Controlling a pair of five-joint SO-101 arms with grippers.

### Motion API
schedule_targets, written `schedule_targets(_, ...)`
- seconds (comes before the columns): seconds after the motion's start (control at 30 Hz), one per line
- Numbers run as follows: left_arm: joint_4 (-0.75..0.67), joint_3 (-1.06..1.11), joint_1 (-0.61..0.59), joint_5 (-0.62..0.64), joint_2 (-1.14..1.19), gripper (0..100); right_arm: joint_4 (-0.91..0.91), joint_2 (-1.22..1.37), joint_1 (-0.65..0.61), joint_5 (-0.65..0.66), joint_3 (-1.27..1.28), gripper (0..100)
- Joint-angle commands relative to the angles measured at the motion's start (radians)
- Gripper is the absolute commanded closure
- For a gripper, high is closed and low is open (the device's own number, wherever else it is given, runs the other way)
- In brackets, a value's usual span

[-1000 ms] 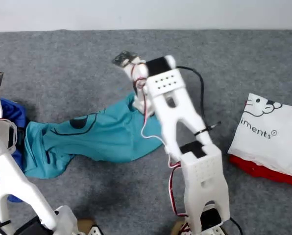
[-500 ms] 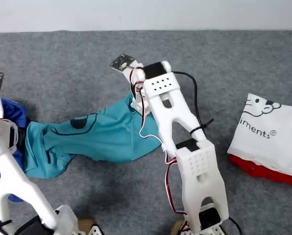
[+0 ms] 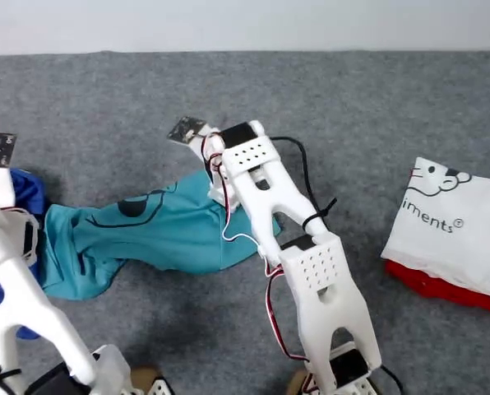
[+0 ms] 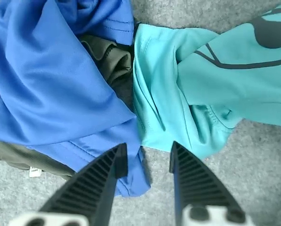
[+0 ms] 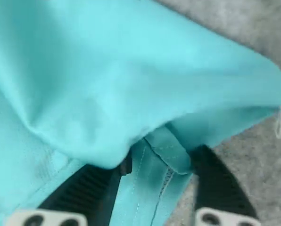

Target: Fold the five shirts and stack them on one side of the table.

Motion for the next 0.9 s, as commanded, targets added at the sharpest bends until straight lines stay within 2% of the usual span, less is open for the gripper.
schedule_targets(0.0,-0.018,-0.004,0.021,0.008,-0.032,85,0.044,-0.013,0.002,0.066,-0.049,99.1)
schedule_targets(0.1,-0.018,-0.005,0.038,0.008,-0.032,85,0.130,-0.031,0.028,0.069,-0.118,99.2)
schedule_targets(0.27,-0.014,-0.008,0.087,0.009,-0.032,85,0.274,-0.082,0.074,0.071,-0.374,98.8)
schedule_targets(0.4,-0.014,-0.010,0.143,0.009,-0.034,85,0.272,-0.162,0.139,0.069,-0.496,98.8)
schedule_targets(0.57,-0.011,-0.008,0.224,0.009,-0.034,85,0.272,-0.259,0.211,0.064,-0.503,98.8)
schedule_targets(0.7,-0.008,0.012,0.331,0.006,-0.023,85,0.272,-0.274,0.251,0.064,-0.502,98.8)
schedule_targets(0.87,-0.080,0.147,0.508,0.003,-0.021,84,0.271,-0.208,0.259,0.064,-0.503,98.8)
